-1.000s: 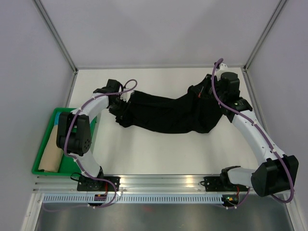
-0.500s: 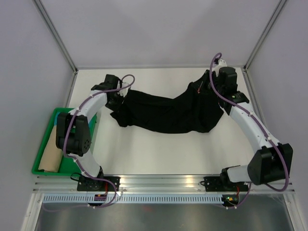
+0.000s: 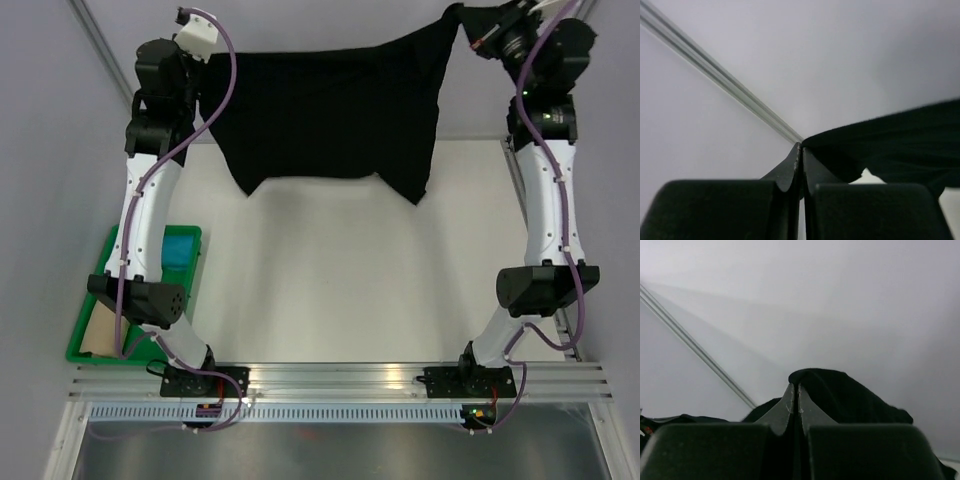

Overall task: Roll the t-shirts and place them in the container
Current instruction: Flatten the tshirt

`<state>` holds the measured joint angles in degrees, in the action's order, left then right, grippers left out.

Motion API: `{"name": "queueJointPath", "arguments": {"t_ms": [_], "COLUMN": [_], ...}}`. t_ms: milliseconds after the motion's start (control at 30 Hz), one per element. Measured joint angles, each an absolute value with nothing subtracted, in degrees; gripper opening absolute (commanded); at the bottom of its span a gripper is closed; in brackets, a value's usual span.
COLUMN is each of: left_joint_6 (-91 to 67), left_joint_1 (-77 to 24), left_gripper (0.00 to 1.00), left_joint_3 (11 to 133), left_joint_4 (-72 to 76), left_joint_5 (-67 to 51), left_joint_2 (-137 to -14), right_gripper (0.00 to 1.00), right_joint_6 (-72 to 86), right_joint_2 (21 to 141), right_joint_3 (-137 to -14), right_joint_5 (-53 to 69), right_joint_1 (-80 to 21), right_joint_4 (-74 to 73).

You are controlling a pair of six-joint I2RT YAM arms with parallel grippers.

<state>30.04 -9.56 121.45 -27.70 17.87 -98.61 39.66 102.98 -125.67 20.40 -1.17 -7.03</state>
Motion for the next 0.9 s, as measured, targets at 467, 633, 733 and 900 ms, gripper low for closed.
{"name": "queueJointPath", "arguments": {"t_ms": [467,633,733,900], "left_joint_6": [33.6,36.9,38.9,41.4], "left_joint_1": [-9.1,-9.0,-9.0,-9.0], "left_gripper": [0.02,0.02,0.02,0.02], "left_joint_3": [78.2,53.6,43.7,36.6], "left_joint_4": [-17.4,-18.1,-19.4,-20.0], "left_joint_5": [9.9,4.0,2.2,1.8], "left_joint_2": [-76.7,-71.9,-70.1,-66.7], "right_gripper": [0.0,0.0,0.0,0.0], "right_joint_6": [41.5,40.5,40.6,43.3], "right_joint_2": [68.7,56.9,48.7,43.2], "right_joint_3": [-65.8,-43.0,-32.5,-18.9], "right_joint_5": [20.7,17.1,16.1,16.5], "right_joint_1": [7.2,7.3,7.3,7.3], "right_joint_4": [1.6,-6.9,-11.7,-14.4]}}
